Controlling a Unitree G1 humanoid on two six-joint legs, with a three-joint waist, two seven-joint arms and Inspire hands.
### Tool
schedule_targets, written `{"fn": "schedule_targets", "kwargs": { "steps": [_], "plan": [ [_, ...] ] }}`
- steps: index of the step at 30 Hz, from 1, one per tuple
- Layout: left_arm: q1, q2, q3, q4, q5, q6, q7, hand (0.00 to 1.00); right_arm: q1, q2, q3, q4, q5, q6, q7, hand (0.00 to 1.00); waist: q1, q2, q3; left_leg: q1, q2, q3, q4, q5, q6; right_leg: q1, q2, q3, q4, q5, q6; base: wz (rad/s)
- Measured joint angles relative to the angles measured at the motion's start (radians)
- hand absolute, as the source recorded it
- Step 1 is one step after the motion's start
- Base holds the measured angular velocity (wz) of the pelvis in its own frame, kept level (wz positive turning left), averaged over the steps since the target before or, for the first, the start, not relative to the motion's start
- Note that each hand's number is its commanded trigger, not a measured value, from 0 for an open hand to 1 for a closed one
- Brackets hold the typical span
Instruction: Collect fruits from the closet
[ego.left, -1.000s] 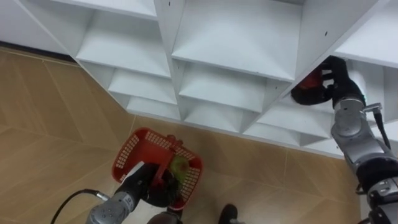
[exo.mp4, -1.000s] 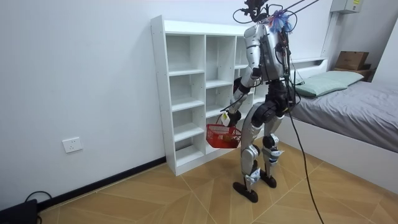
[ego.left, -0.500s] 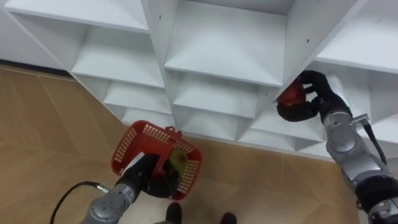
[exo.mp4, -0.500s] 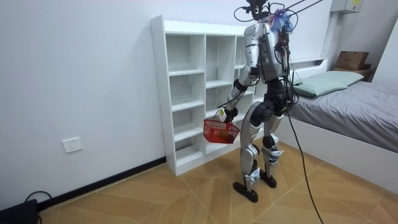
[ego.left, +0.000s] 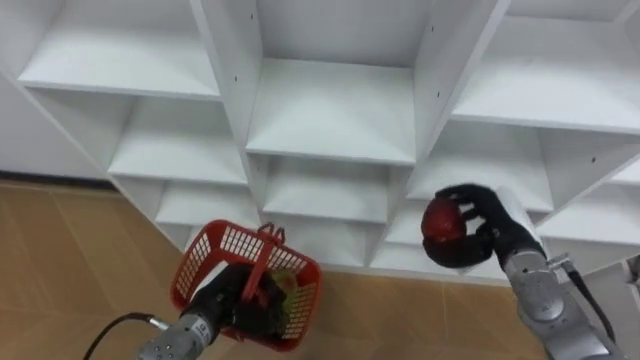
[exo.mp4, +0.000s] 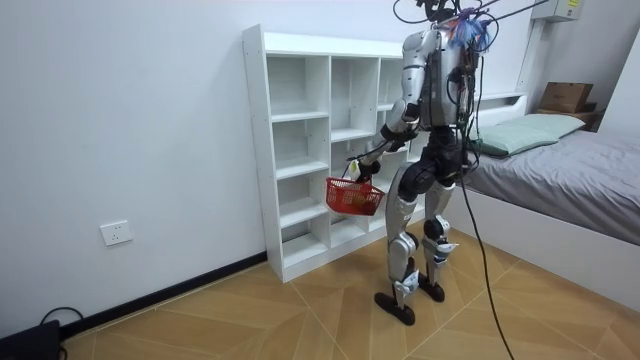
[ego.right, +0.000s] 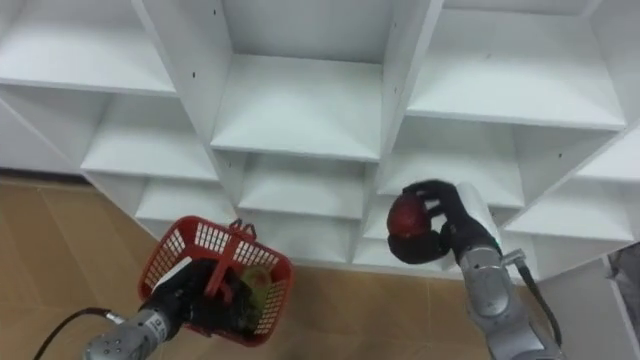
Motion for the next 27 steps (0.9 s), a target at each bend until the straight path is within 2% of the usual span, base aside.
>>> {"fn": "schedule_targets", "kwargs": {
  "steps": [5, 8, 13, 19, 23, 27],
  "plan": [
    [0.018, 0.001, -0.001, -0.009, 0.001, -0.021, 0.0, 1.0, 0.017, 0.012, -0.001, -0.05, -0.014, -0.035, 0.013, 1.0, -0.025, -0.003, 0.0011, 0.028, -0.001, 0.008, -0.026, 0.0, 0.0, 0.017, 0.002, 0.01, -0.016, 0.001, 0.002, -0.05],
    [0.031, 0.001, 0.0, -0.02, 0.001, -0.039, 0.0, 1.0, 0.05, 0.024, -0.008, -0.11, -0.029, -0.035, 0.033, 1.0, -0.027, -0.005, 0.001, 0.033, -0.001, 0.013, -0.033, 0.0, 0.0, 0.019, 0.003, 0.013, -0.021, 0.001, 0.002, -0.05],
    [0.062, -0.001, 0.0, -0.048, 0.0, -0.04, -0.008, 1.0, 0.093, 0.049, -0.008, -0.171, -0.028, -0.036, 0.079, 1.0, -0.027, -0.011, 0.0027, 0.078, -0.003, 0.027, -0.062, 0.0, 0.0, 0.05, 0.005, 0.036, -0.031, -0.004, 0.008, -0.08],
    [0.067, -0.003, 0.001, -0.062, 0.001, -0.04, -0.023, 1.0, 0.124, 0.05, -0.004, -0.199, -0.037, -0.043, 0.108, 1.0, -0.024, -0.018, 0.0034, 0.111, -0.003, 0.027, -0.067, -0.003, -0.002, 0.087, 0.008, 0.036, -0.05, -0.006, 0.01, -0.01],
    [0.085, 0.001, 0.001, -0.097, 0.001, -0.041, -0.039, 1.0, 0.179, 0.067, 0.002, -0.247, -0.1, -0.042, 0.121, 1.0, -0.02, -0.018, 0.0031, 0.117, -0.001, 0.028, -0.067, -0.007, -0.005, 0.092, 0.011, 0.037, -0.05, -0.006, 0.01, -0.01],
    [0.085, -0.002, -0.001, -0.107, 0.001, -0.042, -0.05, 1.0, 0.198, 0.073, 0.033, -0.253, -0.115, -0.042, 0.138, 1.0, -0.021, -0.017, 0.0033, 0.117, 0.0, 0.029, -0.067, -0.007, -0.005, 0.091, 0.011, 0.037, -0.049, -0.006, 0.009, 0.0]
  ]
}}
